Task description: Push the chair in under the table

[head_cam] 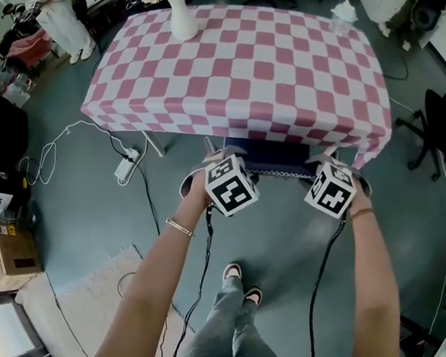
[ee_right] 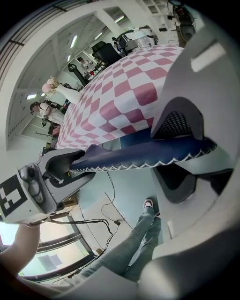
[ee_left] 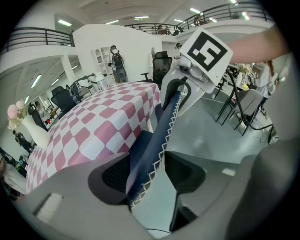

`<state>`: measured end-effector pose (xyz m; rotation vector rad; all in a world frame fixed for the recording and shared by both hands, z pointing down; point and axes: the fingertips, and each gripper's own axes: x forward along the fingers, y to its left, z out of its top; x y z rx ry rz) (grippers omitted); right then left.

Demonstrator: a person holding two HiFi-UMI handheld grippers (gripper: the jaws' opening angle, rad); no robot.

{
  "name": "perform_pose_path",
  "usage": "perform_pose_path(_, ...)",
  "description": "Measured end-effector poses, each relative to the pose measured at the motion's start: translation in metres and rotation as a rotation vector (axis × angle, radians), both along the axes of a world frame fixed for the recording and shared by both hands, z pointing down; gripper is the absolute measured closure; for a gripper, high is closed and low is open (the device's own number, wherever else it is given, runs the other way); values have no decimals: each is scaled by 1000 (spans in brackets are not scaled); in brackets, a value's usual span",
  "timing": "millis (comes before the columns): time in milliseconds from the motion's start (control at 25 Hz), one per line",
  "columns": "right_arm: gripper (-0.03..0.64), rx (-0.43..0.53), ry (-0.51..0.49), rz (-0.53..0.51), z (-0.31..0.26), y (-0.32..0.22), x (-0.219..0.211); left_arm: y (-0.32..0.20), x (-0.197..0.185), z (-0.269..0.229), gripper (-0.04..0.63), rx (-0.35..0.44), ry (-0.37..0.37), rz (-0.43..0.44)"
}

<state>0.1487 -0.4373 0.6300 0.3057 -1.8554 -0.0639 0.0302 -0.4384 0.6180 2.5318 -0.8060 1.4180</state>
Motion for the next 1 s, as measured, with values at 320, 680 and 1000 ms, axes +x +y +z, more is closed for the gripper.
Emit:
perform_pose_path(320, 479, 23, -74, 39, -28, 5, -1, 15, -5, -37, 356, -10, 119, -45)
perform_pose_path(680, 479, 136, -339, 227, -96, 21, 7, 38, -13, -98, 365, 97, 231, -149)
perform_pose_path(1000, 480, 422, -753, 519, -208, 43, 17, 56, -19, -208, 370, 361, 487, -344)
